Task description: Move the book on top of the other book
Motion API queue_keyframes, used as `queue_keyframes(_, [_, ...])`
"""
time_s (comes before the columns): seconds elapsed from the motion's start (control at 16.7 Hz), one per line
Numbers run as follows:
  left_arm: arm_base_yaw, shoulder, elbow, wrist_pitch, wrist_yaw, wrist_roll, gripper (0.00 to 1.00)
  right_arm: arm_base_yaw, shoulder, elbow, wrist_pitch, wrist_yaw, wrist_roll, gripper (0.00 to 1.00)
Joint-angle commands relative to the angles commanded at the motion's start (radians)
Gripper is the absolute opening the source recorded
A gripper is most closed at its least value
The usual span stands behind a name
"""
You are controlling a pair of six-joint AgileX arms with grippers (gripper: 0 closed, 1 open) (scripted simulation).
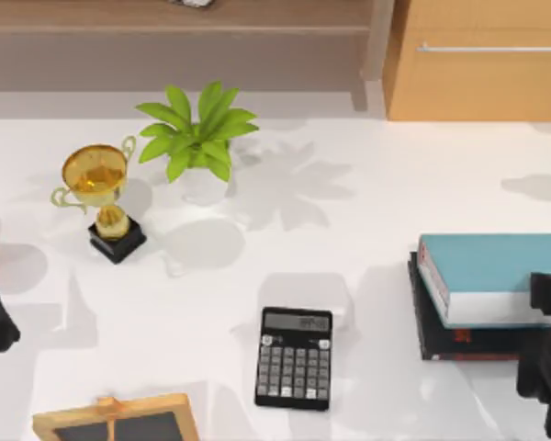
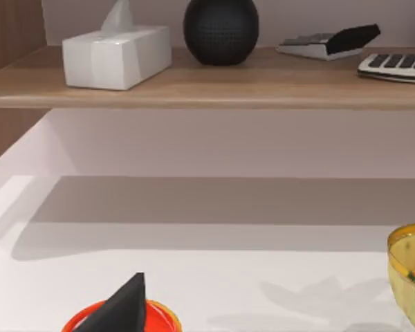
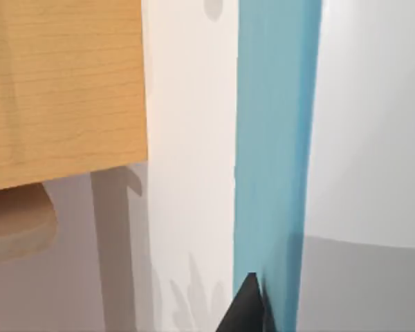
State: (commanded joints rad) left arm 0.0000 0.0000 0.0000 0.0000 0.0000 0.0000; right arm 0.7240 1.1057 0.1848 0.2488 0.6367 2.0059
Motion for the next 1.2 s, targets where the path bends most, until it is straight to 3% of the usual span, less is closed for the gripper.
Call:
queue_keyframes(0.48, [0.000, 0.000, 0.000, 0.000, 0.000, 0.000, 1.00, -0.016, 0.033, -0.001, 0.040, -0.014, -0.014, 0.00])
queue_keyframes(1.2, [0.000, 0.000, 0.000, 0.000, 0.000, 0.000, 1.00, -0.016, 0.033, -0.001, 0.040, -0.014, -0.014, 0.90])
